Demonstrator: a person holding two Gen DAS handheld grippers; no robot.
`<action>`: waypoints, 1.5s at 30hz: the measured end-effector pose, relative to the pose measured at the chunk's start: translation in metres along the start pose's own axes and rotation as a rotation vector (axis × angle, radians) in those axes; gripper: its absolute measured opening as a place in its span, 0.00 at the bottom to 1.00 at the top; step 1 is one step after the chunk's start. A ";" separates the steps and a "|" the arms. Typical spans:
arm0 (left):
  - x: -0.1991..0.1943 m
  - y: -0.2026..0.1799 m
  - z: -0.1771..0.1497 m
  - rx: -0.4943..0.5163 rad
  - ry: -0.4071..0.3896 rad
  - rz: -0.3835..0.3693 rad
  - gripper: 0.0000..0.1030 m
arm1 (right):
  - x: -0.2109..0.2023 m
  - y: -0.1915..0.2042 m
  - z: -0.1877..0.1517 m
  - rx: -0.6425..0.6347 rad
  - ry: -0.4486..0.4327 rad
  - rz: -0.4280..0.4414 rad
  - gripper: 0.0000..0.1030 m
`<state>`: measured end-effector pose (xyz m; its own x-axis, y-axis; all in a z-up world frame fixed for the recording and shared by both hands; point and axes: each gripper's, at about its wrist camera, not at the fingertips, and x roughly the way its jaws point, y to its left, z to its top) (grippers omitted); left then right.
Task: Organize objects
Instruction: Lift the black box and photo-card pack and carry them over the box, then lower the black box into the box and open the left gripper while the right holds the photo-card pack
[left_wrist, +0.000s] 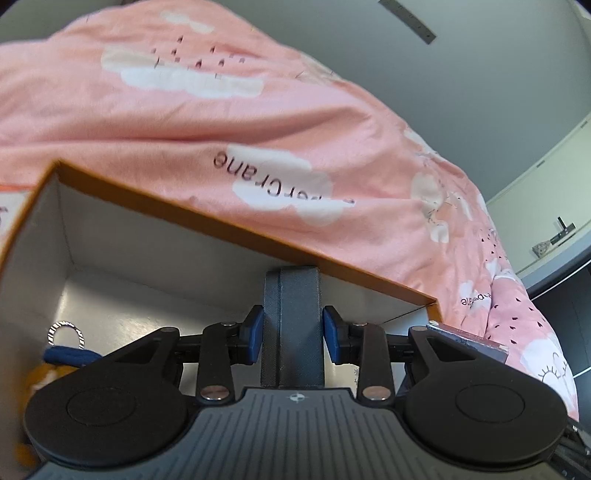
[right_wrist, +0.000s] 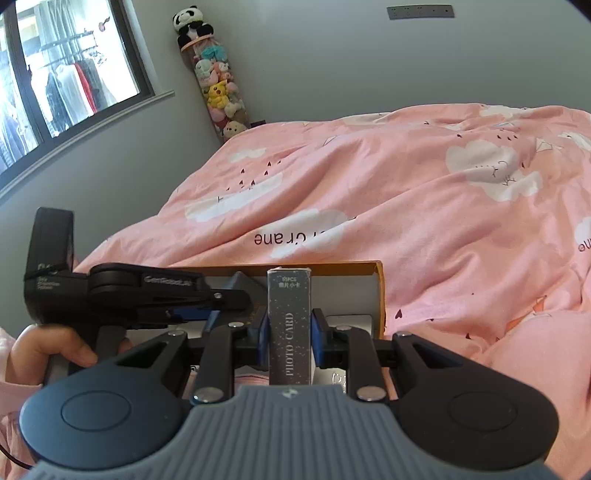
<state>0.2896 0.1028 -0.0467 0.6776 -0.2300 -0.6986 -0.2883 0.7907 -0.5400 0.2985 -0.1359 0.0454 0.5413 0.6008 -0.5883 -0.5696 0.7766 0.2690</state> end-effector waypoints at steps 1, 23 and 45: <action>0.005 0.001 0.000 -0.016 0.015 0.005 0.37 | 0.003 0.001 0.000 -0.007 0.003 0.000 0.24; 0.023 0.005 -0.005 0.077 0.177 0.154 0.54 | 0.019 0.001 -0.004 -0.033 0.039 -0.027 0.24; 0.043 -0.006 -0.005 0.122 0.236 0.102 0.39 | 0.020 0.000 -0.005 -0.032 0.045 -0.034 0.24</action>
<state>0.3170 0.0855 -0.0758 0.4693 -0.2603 -0.8438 -0.2538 0.8755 -0.4112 0.3067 -0.1248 0.0299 0.5326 0.5649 -0.6302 -0.5714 0.7893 0.2246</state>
